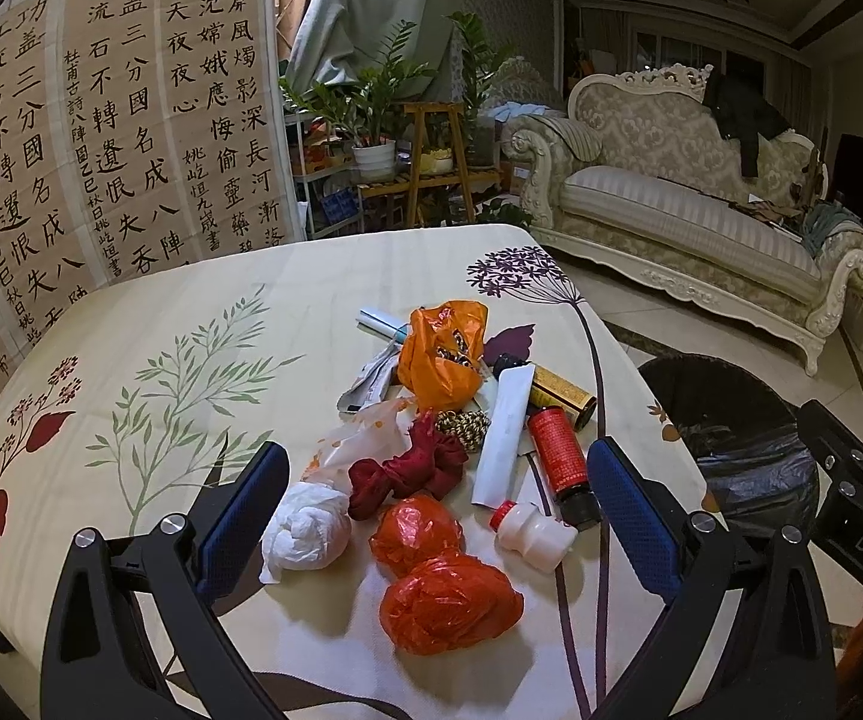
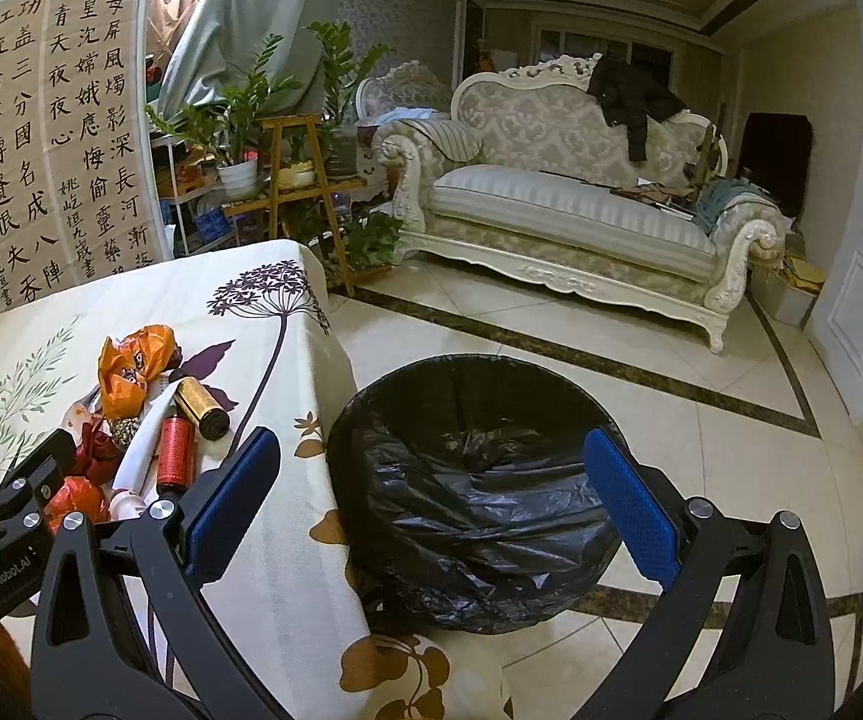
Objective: Collect trash
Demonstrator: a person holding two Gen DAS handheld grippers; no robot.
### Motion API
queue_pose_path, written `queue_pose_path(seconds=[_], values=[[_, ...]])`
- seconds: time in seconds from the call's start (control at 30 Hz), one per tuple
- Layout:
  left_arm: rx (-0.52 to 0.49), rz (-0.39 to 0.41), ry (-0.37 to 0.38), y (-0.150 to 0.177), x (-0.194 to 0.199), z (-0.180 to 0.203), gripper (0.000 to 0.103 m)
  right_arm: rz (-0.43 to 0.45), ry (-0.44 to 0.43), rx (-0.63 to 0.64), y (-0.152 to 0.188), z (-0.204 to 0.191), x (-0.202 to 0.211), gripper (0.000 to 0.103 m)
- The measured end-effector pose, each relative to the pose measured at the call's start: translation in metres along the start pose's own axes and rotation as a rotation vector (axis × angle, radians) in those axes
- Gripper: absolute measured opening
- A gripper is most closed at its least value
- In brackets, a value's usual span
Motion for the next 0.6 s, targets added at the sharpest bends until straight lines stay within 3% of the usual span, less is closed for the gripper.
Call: queue_pose_path(seconds=[0.6], values=[[0.001, -0.008, 0.000, 0.0009, -0.0056, -0.0007, 0.097, -0.003, 0.002, -0.001, 0.0003, 0.0011, -0.0021, 0.099]])
Point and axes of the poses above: each gripper's, at about its wrist camera, not at the fingertips, and x roughly against the way its jaws point, z to its right, y to its underside, the point moved 5 cm from there along -x, roughly the way its jaws point, and after that the axes turned 8 degrees about y, right-handed, at the moved point
